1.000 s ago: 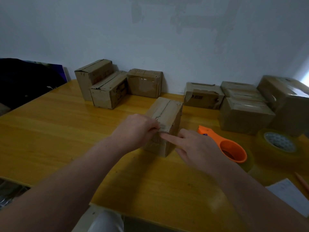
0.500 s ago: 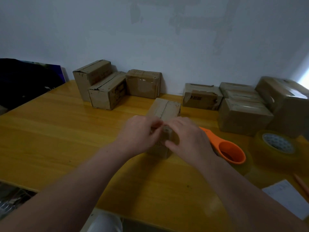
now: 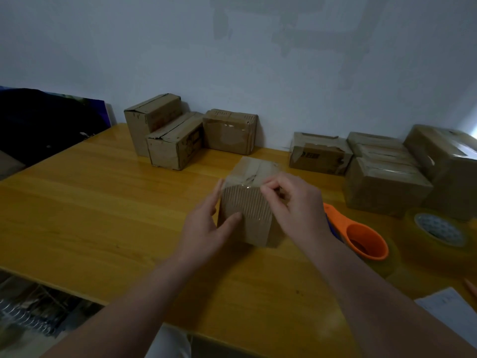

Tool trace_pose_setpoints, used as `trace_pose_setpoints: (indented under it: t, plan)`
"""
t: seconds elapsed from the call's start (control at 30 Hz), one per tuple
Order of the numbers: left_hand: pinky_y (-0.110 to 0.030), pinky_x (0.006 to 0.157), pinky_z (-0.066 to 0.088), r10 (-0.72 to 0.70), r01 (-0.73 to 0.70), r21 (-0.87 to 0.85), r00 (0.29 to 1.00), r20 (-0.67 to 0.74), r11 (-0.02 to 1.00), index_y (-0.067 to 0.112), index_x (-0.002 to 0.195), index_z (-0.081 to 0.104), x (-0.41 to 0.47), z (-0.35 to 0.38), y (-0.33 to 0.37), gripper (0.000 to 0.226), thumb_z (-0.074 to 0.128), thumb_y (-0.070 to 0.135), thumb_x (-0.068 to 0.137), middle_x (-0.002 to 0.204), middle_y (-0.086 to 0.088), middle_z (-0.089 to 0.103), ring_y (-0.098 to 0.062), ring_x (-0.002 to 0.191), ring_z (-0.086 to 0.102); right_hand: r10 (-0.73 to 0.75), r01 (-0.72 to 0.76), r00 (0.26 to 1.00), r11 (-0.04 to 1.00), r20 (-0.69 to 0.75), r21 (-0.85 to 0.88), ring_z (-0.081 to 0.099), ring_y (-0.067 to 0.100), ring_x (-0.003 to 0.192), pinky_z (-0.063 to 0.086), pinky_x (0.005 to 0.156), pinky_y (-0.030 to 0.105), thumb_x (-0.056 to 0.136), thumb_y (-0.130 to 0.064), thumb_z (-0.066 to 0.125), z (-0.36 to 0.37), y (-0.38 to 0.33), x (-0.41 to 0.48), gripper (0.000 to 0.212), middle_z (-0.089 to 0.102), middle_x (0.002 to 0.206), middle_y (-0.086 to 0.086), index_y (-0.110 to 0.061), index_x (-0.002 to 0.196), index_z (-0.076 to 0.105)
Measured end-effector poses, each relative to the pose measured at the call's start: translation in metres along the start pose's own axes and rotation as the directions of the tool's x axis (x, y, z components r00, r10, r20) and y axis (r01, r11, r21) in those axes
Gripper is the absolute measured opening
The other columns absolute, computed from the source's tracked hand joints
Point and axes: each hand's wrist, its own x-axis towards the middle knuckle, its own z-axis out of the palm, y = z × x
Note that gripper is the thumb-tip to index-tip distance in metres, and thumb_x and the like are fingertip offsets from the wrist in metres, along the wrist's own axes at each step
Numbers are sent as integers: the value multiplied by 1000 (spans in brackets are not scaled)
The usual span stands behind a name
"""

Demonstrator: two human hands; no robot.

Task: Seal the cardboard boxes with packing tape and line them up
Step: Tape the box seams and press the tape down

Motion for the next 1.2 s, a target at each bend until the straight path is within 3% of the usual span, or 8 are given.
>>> trace_pose_setpoints:
  t: [0.2,0.27,0.4,0.47,0.6,0.9,1.03,1.2]
  plan:
    - [-25,111,17,203,-181,183,974,-105,966,36,144,-24,-8,16,9,80,37,51,95,157,11,0,-4,143,8,44,-42,998,998,-34,52,61,10,79,55,62,37,93,-22,60,-7,-13,6,11,65,83,-5,-22,82,57]
    - [-18,106,22,286,-245,278,951,-120,929,38,142,-30,-7,17,6,76,26,56,95,158,7,-15,-2,143,-2,49,-47,998,998,-32,46,60,10,76,55,61,38,94,-23,59,-9,-14,6,12,63,81,-5,-21,82,56]
    - [-41,101,44,325,-252,443,941,-94,860,27,148,-22,-4,17,0,71,14,61,97,157,-2,-25,-26,146,9,49,-48,998,998,-43,37,60,10,74,54,60,39,94,-24,59,-10,-15,6,15,63,79,-6,-22,80,55]
    - [-52,108,36,336,-254,508,939,-75,823,21,151,-13,-4,18,-3,72,16,60,98,158,-11,-18,-33,146,6,50,-48,998,998,-49,40,60,11,75,54,60,40,94,-24,59,-11,-14,7,14,63,79,-6,-19,80,57]
    - [-50,115,13,341,-248,586,939,-52,771,23,152,-8,-4,19,-5,72,16,62,97,158,-11,-19,-29,147,-9,65,-63,997,997,-50,45,61,11,76,54,59,38,94,-24,59,-12,-13,7,14,63,80,-6,-18,81,58]
    - [-50,110,0,301,-313,579,946,119,753,52,145,-9,0,4,-11,66,13,75,88,152,-2,-38,-21,142,-25,57,-54,998,994,-30,90,60,6,81,56,62,35,93,-22,60,-18,-3,3,13,60,82,-14,-25,81,55]
    - [-56,108,13,431,-505,586,860,274,634,49,148,6,4,-14,-14,56,18,65,95,158,-9,-19,-30,145,-9,10,-10,1000,992,-2,130,62,7,87,58,67,37,91,-22,61,-21,6,-3,10,63,87,-11,-23,81,59]
    - [-42,105,41,620,-668,481,732,283,568,19,129,47,4,-30,-3,38,46,33,93,145,-16,42,-26,134,38,-97,90,992,991,75,97,65,11,89,56,73,34,91,-29,53,-23,18,-15,20,69,91,0,-15,90,67]
